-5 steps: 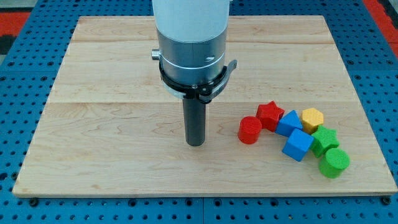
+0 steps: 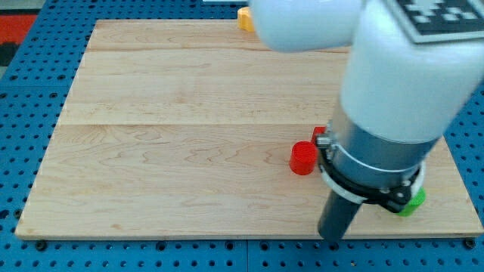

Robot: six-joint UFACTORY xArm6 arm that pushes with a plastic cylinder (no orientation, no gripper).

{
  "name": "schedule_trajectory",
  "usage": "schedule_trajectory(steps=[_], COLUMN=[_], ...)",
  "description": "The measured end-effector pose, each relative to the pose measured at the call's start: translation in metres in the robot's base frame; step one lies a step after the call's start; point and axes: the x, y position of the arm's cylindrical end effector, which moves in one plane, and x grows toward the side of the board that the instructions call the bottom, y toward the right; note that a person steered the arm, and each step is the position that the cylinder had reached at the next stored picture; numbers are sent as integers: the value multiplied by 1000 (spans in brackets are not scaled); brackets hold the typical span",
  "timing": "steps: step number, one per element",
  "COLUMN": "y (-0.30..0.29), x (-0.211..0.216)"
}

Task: Separate the green blocks from each other

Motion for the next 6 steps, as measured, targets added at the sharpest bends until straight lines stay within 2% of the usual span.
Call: schedule_trajectory(steps=[1, 2, 3, 4, 5, 6], y=[84, 126, 151, 94, 65, 87], x=[-1, -1, -24, -54, -79, -79])
